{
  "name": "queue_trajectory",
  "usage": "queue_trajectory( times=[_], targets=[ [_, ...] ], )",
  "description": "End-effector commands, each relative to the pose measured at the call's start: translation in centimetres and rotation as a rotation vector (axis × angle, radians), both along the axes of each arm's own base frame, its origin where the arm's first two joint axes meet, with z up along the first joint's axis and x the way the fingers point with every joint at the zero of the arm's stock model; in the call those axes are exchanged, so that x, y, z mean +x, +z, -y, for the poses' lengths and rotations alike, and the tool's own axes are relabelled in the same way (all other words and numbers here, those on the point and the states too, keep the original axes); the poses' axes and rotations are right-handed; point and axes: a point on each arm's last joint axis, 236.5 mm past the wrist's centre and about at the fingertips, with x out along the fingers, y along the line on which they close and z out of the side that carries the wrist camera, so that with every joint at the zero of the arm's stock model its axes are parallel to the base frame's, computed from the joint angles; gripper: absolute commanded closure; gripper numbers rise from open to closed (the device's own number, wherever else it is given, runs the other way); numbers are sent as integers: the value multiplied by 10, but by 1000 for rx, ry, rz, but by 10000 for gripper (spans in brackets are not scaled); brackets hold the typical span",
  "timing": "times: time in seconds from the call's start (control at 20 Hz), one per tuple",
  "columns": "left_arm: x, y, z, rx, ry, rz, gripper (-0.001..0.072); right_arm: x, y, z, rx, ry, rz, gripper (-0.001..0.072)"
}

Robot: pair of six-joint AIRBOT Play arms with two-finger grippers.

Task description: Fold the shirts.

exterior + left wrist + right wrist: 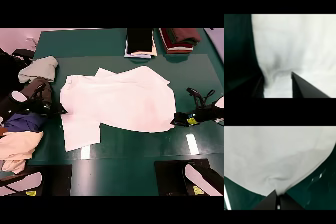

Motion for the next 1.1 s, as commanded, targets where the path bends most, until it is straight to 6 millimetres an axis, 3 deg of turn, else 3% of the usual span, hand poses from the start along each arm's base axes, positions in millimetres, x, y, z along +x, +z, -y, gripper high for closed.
queue_trajectory(
  times=[0.0,0.05,0.15,0.25,0.35,0.45,0.55,0.6,0.7,0.8,0.85,0.95,1.05],
  targets=[
    [-3,3,19,-80,-30,-9,562,2,3,-2,7,-12,9,698],
    [-8,5,22,-91,-49,-25,681,3,5,-2,7,-12,12,698],
    [-5,24,23,-91,-94,9,683,14,18,0,4,-10,49,698],
    [23,82,19,-61,-90,183,683,37,50,0,12,-8,136,698],
    [51,185,15,-22,-72,457,683,67,102,-3,28,-3,273,698],
    [54,316,13,29,-69,787,683,94,174,-5,25,12,454,698],
    [20,454,14,78,-56,1132,683,108,257,-4,-27,25,674,698],
    [-6,511,15,92,-44,1275,683,106,305,-4,-66,33,796,698],
    [-68,604,20,112,-29,1525,683,89,391,-6,-147,46,1015,698],
    [-128,662,28,106,-21,1692,683,60,462,-10,-222,35,1195,698],
    [-149,681,30,96,-13,1749,683,45,489,-9,-260,22,1262,698],
    [-187,710,33,74,5,1845,684,23,522,-5,-319,-8,1325,698],
    [-200,721,29,73,33,1876,684,13,531,2,-365,-28,1319,698]
  ],
)
